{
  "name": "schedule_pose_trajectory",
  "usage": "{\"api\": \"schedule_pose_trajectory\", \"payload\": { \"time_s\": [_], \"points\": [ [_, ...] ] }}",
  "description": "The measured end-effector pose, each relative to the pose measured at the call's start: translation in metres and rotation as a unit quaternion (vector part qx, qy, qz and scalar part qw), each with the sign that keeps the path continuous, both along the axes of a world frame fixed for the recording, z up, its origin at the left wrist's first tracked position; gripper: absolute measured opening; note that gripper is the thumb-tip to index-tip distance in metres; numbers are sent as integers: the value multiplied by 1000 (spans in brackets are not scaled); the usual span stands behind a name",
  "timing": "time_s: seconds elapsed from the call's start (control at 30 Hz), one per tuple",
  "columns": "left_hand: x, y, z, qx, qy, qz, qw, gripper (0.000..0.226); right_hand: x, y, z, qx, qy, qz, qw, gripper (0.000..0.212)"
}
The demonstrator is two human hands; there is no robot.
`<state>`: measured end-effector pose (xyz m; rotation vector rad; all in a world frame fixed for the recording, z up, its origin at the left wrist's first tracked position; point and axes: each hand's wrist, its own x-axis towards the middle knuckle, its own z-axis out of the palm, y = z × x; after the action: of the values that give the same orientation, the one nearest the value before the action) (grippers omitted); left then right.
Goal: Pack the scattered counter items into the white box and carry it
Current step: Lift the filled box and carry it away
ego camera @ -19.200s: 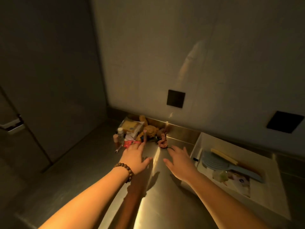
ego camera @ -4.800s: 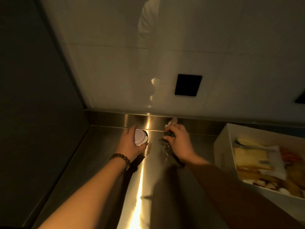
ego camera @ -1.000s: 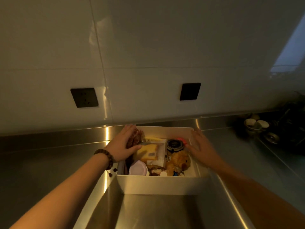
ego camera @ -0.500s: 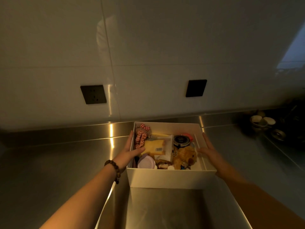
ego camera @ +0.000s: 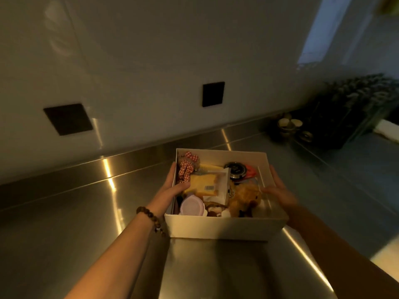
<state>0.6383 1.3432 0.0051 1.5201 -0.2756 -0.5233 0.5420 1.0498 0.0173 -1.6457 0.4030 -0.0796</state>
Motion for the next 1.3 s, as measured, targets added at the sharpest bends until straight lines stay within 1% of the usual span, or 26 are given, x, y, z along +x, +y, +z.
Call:
{"api": "schedule_pose_trajectory", "payload": {
  "time_s": [0.07,0.17,0.23,0.3,0.4,0.43,0.47,0.53,0.57,0.63,0.73,0.83,0.93,1.07,1.2,1.27,1.3],
  "points": [
    [-3,-29,0,-9,-7,-45,999,77,-25,-18,7,-9,-4,-57,998,70],
    [-13,-79,2,-19,-12,-105,994,73,-77,-46,18,-14,-13,-115,993,62],
    [-25,-114,6,-20,-12,-151,988,77,-115,-64,25,-2,-10,-161,987,60],
    [-42,-152,10,-17,-10,-194,981,82,-154,-84,32,12,-10,-181,983,63],
    [-68,-208,18,-17,-17,-250,968,84,-209,-118,34,36,-11,-208,977,74],
    [-88,-241,21,-16,-21,-279,960,85,-239,-137,35,43,-18,-232,972,75],
    [-101,-264,21,-19,-22,-299,954,84,-258,-150,35,44,-21,-249,967,74],
    [-112,-289,23,-39,-19,-306,951,78,-277,-166,31,45,-27,-267,962,68],
    [-129,-320,23,-41,-29,-329,943,75,-301,-185,30,46,-33,-290,955,66],
    [-164,-383,22,-39,-39,-367,929,79,-350,-226,26,39,-38,-324,944,66],
    [-223,-475,18,-36,-47,-416,908,83,-423,-290,23,37,-44,-364,930,76],
    [-283,-561,9,-30,-36,-461,886,81,-494,-345,20,12,-37,-406,913,72],
    [-339,-631,4,-21,-17,-507,861,78,-557,-384,16,18,-11,-472,882,79],
    [-406,-715,-1,-3,-5,-582,813,91,-632,-419,3,35,12,-563,826,90],
    [-477,-799,-14,9,4,-663,749,91,-693,-443,-12,45,29,-650,758,94],
    [-518,-845,-24,21,-2,-703,711,95,-725,-458,-22,54,32,-696,716,95],
    [-533,-862,-28,26,1,-712,702,96,-735,-463,-26,54,32,-708,704,94]
  ]
}}
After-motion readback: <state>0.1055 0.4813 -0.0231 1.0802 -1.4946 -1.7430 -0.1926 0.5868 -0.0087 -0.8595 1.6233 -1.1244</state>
